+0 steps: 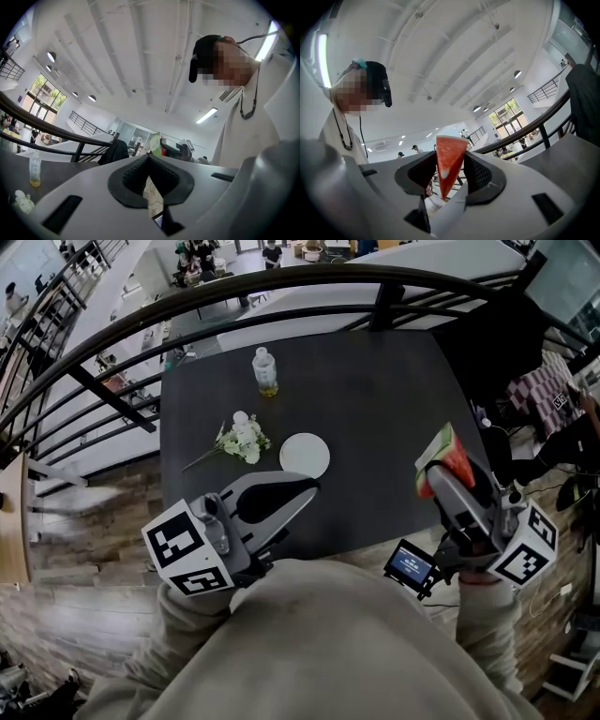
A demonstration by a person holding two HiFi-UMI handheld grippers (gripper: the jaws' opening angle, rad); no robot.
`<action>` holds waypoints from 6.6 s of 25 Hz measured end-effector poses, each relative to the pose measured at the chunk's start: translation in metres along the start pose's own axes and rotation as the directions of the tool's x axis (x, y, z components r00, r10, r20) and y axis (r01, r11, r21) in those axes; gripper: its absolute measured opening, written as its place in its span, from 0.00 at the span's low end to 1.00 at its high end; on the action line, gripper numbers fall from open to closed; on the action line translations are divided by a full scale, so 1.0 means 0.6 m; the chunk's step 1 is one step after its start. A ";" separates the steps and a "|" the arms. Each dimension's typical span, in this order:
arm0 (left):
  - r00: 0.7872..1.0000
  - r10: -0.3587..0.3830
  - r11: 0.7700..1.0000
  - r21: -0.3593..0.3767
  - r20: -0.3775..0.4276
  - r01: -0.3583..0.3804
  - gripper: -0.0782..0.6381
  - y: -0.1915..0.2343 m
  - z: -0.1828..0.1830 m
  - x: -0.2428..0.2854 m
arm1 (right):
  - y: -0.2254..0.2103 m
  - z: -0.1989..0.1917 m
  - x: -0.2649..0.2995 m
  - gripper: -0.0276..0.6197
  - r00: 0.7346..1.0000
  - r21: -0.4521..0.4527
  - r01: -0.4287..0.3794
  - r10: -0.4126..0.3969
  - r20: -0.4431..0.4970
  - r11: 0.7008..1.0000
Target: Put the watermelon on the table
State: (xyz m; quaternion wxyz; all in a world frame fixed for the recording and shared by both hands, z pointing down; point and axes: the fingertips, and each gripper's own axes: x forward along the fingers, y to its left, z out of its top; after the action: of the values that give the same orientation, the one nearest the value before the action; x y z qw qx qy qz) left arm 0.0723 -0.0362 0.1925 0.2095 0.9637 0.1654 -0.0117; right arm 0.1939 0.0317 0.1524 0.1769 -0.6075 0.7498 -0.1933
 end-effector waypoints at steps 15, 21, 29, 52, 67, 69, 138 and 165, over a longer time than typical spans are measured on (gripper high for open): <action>0.994 0.107 0.994 0.000 -0.040 -0.107 0.11 0.073 -0.026 -0.111 | 0.033 -0.062 0.151 0.34 0.989 0.016 -0.074 0.075 -0.129 0.997; 0.989 0.145 0.989 0.029 -0.017 -0.145 0.11 0.074 -0.003 -0.097 | 0.023 -0.050 0.171 0.34 0.981 0.016 -0.122 0.123 -0.150 0.992; 0.979 0.204 0.976 0.072 0.013 -0.204 0.11 0.078 0.022 -0.099 | 0.019 -0.023 0.201 0.34 0.967 -0.017 -0.216 0.211 -0.146 0.976; 0.957 0.283 0.957 0.041 0.069 -0.286 0.11 0.098 0.027 -0.106 | 0.008 -0.039 0.212 0.34 0.951 -0.020 -0.229 0.219 -0.220 0.973; 0.944 0.324 0.946 -0.013 0.057 -0.324 0.11 0.117 -0.002 -0.118 | -0.015 -0.080 0.225 0.34 0.935 0.031 -0.212 0.212 -0.283 0.977; 0.942 0.329 0.944 -0.021 0.058 -0.329 0.11 0.119 -0.005 -0.120 | -0.018 -0.086 0.227 0.34 0.933 0.040 -0.212 0.214 -0.289 0.977; 0.824 0.566 0.795 -0.251 -0.016 -0.552 0.11 0.151 -0.153 -0.192 | -0.174 -0.335 0.310 0.34 0.766 0.214 -0.206 0.293 -0.572 0.955; 0.788 0.614 0.726 -0.361 -0.045 -0.586 0.11 0.143 -0.231 -0.219 | -0.252 -0.475 0.311 0.34 0.668 0.220 -0.148 0.262 -0.696 0.964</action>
State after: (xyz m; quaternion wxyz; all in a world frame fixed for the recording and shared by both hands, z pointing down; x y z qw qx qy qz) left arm -0.0305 -0.0948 0.3651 0.3789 0.9095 -0.1638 0.0493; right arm 0.1414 -0.1582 0.4687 -0.0664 -0.3801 0.8064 -0.4482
